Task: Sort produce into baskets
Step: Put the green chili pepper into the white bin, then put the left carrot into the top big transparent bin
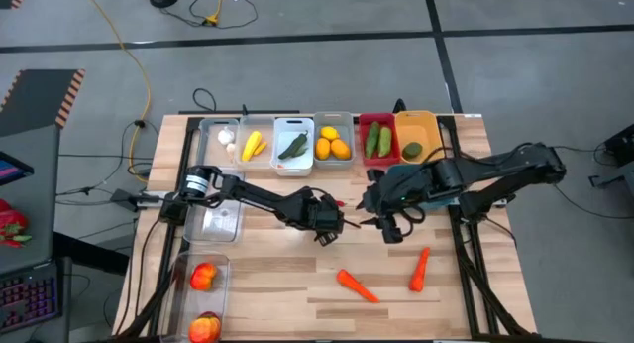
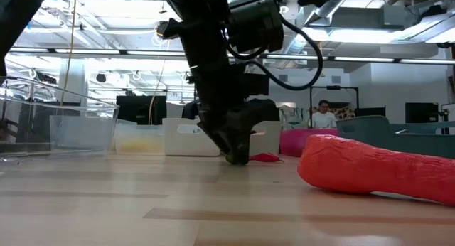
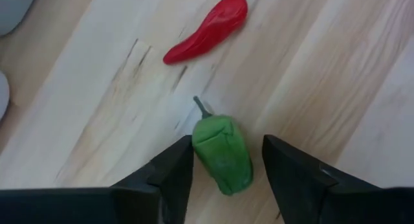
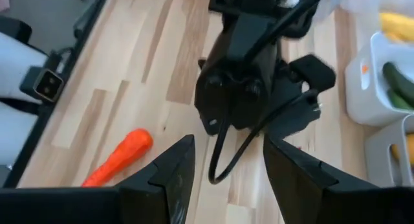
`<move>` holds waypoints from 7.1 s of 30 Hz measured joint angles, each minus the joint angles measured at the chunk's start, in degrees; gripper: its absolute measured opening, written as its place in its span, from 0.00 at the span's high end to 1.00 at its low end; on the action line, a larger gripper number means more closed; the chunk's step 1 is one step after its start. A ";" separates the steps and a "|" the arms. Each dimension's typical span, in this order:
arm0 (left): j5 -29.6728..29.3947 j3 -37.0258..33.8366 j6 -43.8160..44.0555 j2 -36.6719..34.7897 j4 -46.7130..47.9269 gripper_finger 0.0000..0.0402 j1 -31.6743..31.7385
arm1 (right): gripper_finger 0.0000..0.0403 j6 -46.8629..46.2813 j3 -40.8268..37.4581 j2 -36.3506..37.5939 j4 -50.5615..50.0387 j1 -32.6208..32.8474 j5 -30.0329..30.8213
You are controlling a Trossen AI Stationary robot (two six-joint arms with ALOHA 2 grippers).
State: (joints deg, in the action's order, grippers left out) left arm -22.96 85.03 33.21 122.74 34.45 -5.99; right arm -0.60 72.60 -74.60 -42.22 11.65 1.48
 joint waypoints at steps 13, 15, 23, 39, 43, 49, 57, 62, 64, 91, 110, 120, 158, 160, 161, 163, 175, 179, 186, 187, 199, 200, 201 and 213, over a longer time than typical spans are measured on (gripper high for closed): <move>-0.08 -0.11 -6.02 -0.29 0.45 0.82 0.05 | 0.48 -6.87 0.00 -5.34 -4.38 0.28 -0.13; -0.47 0.14 -7.29 -0.64 1.67 0.83 0.12 | 0.48 -6.92 0.00 -5.39 -6.03 0.72 -0.17; -0.90 3.00 -10.64 -0.72 5.98 0.82 1.17 | 0.51 -7.06 0.00 -3.11 -7.37 1.10 -0.13; -6.32 7.51 -19.93 -11.06 19.85 0.82 6.17 | 0.56 -14.41 0.04 2.30 -13.54 1.10 -0.13; -10.33 7.50 -23.42 -14.85 20.89 0.82 9.81 | 0.56 -14.56 0.04 2.18 -13.57 1.10 -0.13; -9.58 7.51 -27.32 -16.33 21.69 0.82 16.57 | 0.56 -14.62 0.02 2.18 -13.46 1.10 -0.13; -2.40 7.46 -29.73 -15.68 22.76 0.82 22.77 | 0.55 -18.03 0.04 2.13 -13.37 1.07 -1.71; -2.46 7.48 -30.67 -15.74 22.70 0.73 24.22 | 0.48 -19.75 0.04 2.13 -12.55 1.08 -3.30; -2.84 7.48 -31.21 -15.74 22.67 0.67 24.48 | 0.43 -20.43 0.02 2.13 -12.55 1.08 -3.29; -4.13 7.48 -32.08 -15.87 23.13 0.44 24.47 | 0.33 -41.91 0.00 -17.61 -5.75 13.48 -8.07; -0.66 7.48 -30.82 -15.89 23.10 0.44 24.47 | 0.33 -47.59 0.00 -32.36 3.78 19.90 -7.29; 0.15 7.48 -30.40 -15.89 23.12 0.44 24.47 | 0.33 -47.50 0.02 -34.98 8.05 21.12 -3.32; 15.19 7.52 -26.68 -41.66 37.32 0.44 1.69 | 0.71 -20.06 -0.07 -29.26 24.76 4.12 6.17; 15.16 7.52 -26.40 -41.68 36.10 0.44 -0.59 | 0.73 -16.78 -0.07 -28.95 27.99 2.65 6.20; 15.16 7.52 -26.40 -41.65 35.46 0.44 -1.69 | 0.73 -15.33 -0.07 -28.88 30.10 1.96 6.18; 15.17 7.52 -26.40 -41.35 34.24 0.44 -3.70 | 0.73 -12.36 -0.02 -28.76 34.00 0.79 6.16; 15.07 7.50 -17.46 -41.13 32.97 0.44 -8.22 | 0.71 -0.65 -0.02 -28.73 46.27 -2.46 5.97; 15.03 7.50 -14.68 -41.11 32.92 0.44 -8.20 | 0.71 2.64 -0.02 -28.73 48.55 -2.44 5.95; 14.87 7.50 -10.90 -41.11 32.91 0.44 -8.20 | 0.71 4.09 -0.02 -28.73 48.62 -2.42 5.92; 15.18 7.50 -10.88 -41.11 32.90 0.44 -8.20 | 0.71 4.09 -0.02 -28.73 48.67 -2.42 5.92; 16.04 7.45 -10.35 -39.38 33.04 0.36 -8.18 | 0.71 4.11 -0.02 -28.73 48.76 -2.42 5.88; 16.03 7.45 -10.84 -38.83 32.86 0.34 -8.16 | 0.71 4.09 -0.02 -28.73 48.78 -2.42 5.88; 16.01 7.45 -11.55 -38.31 32.85 0.32 -8.16 | 0.71 4.11 -0.02 -28.73 48.76 -2.42 5.88; 16.09 7.45 -14.62 -31.52 32.92 0.27 -8.09 | 0.71 4.09 -0.02 -28.73 48.90 -2.37 5.84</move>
State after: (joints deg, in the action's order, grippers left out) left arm -6.87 92.49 18.60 91.22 67.37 -14.09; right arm 3.49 72.58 -103.33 6.69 9.28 7.31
